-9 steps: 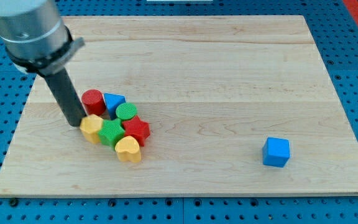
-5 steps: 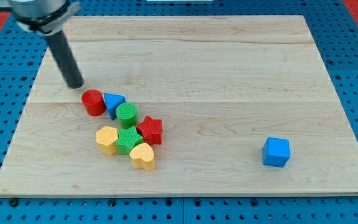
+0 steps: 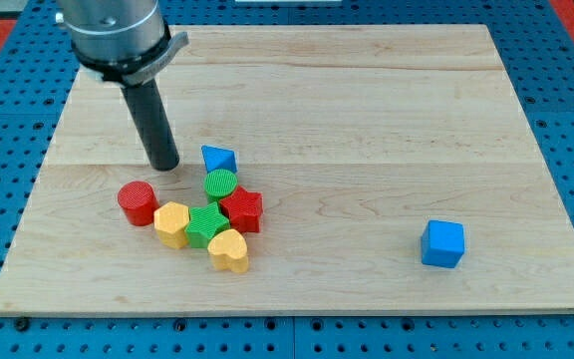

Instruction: Move the blue triangle right side to the green circle

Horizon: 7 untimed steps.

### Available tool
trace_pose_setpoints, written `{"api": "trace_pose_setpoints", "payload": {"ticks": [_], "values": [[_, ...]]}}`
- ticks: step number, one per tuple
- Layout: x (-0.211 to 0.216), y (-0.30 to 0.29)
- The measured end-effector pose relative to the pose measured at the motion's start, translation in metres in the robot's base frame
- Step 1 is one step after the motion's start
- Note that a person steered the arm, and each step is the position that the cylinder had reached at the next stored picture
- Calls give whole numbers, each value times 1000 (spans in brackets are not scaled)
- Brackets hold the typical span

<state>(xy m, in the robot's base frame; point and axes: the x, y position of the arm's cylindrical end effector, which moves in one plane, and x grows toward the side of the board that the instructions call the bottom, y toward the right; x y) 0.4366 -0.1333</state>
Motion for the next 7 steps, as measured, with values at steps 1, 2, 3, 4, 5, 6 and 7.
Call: {"api": "trace_pose_setpoints", "payload": {"ticks": [1,2,3,4,5,6,7], "values": [[-18,54],[14,73],[15,73],[14,57],[21,67],[39,76],[59,76]]}}
